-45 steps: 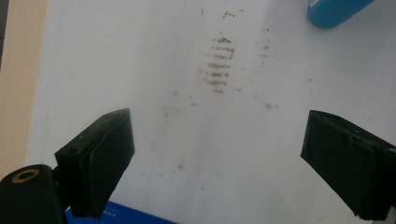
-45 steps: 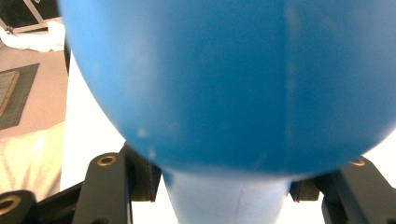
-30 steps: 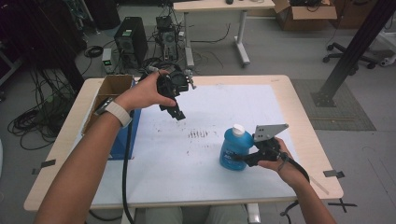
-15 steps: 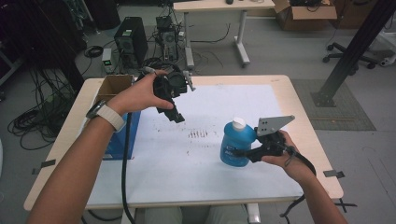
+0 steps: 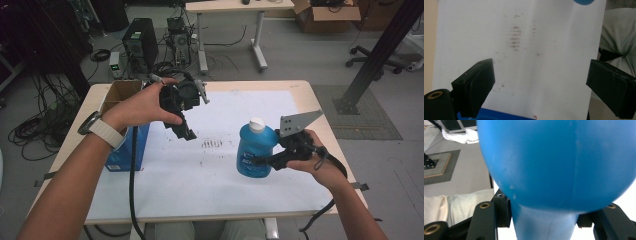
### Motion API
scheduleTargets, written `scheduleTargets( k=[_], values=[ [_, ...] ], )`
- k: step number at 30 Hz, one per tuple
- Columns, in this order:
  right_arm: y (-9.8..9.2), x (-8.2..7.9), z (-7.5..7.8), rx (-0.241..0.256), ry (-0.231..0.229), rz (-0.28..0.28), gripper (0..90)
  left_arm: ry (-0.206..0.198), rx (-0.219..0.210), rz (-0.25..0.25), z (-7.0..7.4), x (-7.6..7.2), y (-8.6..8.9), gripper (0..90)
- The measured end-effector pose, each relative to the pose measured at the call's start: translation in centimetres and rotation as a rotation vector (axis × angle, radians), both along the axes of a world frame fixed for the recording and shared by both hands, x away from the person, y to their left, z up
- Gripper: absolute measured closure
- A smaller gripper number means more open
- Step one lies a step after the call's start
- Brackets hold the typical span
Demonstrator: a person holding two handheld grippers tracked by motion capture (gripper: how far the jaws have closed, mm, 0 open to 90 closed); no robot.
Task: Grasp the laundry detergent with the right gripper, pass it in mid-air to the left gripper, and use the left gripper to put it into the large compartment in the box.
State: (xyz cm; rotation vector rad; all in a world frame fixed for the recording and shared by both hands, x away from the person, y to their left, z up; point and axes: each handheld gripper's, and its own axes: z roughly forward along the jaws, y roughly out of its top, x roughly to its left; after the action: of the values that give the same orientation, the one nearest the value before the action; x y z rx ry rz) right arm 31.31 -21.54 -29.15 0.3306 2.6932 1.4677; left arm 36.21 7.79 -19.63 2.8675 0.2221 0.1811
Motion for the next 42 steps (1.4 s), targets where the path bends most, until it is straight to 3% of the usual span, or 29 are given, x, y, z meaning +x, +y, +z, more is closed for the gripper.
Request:
scheduleTargets(
  k=[7, 10, 17, 32, 42],
  values=[
    [0.9, -0.4, 1.3, 0.002, 0.01, 0.038, 43.9, -0.009, 0.006, -0.02, 1.4, -1.8, -0.2, 8.4],
    [1.4, -0.5, 1.6, -0.001, 0.002, 0.056, 43.9, 0.008, 0.009, -0.039, 1.9, -2.7, -0.3, 8.4],
    [2.7, -0.7, 2.2, -0.022, -0.003, 0.11, 43.9, 0.027, -0.025, -0.088, 3.1, -4.4, -1.0, 8.4],
    [5.2, -0.5, 1.8, -0.059, 0.018, 0.189, 43.9, 0.068, -0.003, -0.141, 2.8, -5.4, -2.1, 8.0],
    [6.5, -0.2, 1.6, -0.081, 0.027, 0.205, 43.9, 0.087, -0.01, -0.161, 2.5, -5.7, -2.8, 5.7]
  ],
)
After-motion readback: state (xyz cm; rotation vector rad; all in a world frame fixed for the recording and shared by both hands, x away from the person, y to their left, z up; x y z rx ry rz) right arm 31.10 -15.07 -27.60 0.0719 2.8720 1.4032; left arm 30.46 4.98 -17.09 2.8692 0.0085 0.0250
